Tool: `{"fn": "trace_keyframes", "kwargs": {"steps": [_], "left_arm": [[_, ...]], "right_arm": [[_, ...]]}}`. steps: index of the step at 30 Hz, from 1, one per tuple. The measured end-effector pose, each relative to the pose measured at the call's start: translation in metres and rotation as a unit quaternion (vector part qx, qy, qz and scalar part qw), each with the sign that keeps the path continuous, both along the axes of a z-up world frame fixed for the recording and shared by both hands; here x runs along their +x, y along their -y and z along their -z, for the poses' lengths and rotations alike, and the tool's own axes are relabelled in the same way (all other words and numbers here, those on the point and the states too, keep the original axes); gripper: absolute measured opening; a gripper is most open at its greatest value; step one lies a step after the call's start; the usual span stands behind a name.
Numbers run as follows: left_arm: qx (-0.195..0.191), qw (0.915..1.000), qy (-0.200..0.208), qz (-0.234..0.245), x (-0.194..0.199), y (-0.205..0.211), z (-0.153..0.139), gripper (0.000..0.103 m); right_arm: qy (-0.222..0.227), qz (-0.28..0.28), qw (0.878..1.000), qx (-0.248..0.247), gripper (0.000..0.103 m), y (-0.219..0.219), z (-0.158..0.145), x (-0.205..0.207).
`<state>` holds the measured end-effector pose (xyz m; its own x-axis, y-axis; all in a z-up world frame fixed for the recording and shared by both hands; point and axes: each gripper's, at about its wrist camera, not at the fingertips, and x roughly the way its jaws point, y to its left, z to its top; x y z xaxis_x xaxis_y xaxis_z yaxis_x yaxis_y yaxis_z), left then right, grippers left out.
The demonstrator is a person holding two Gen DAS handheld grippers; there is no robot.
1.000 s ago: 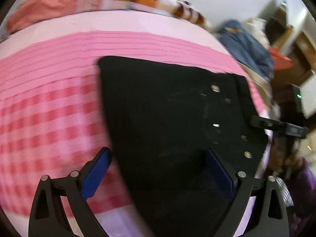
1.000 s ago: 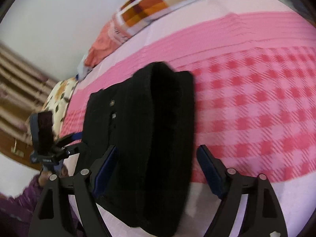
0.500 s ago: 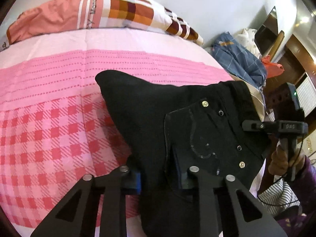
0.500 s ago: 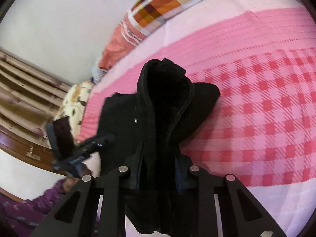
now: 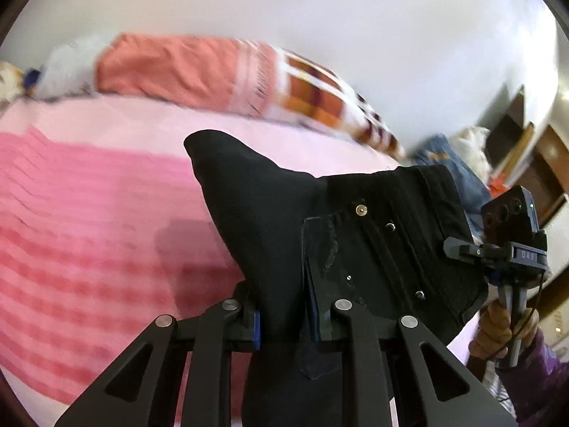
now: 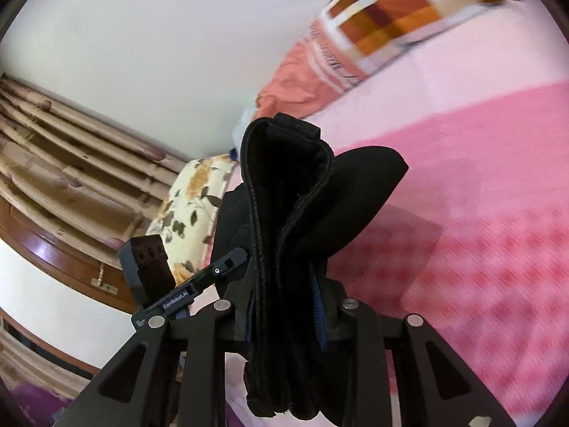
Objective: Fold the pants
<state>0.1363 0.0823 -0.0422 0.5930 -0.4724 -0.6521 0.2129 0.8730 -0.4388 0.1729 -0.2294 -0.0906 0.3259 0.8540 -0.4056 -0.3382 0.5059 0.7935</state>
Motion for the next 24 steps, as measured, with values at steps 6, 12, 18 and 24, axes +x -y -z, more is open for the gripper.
{"fn": "trace_keyframes", "kwargs": {"steps": [6,12,18,24], "left_arm": [[0.053,0.9969,0.026,-0.053,0.039,-0.076,-0.018,0.020],[0.075,0.9927,0.021,-0.093,0.075,-0.130,-0.001,0.020],[0.111,0.9873,-0.021,-0.112,0.100,-0.161,0.050,0.027],[0.141,0.9705,0.007,-0.195,0.085,-0.178,0.051,0.070]], "right_arm": [[0.005,-0.026,0.999,0.029,0.025,-0.083,-0.004,0.064],[0.006,-0.047,0.999,0.009,0.025,-0.141,0.011,0.108],[0.002,-0.018,0.999,-0.029,0.024,-0.159,0.047,0.133],[0.035,0.030,0.991,-0.126,0.031,-0.153,0.036,0.117]]}}
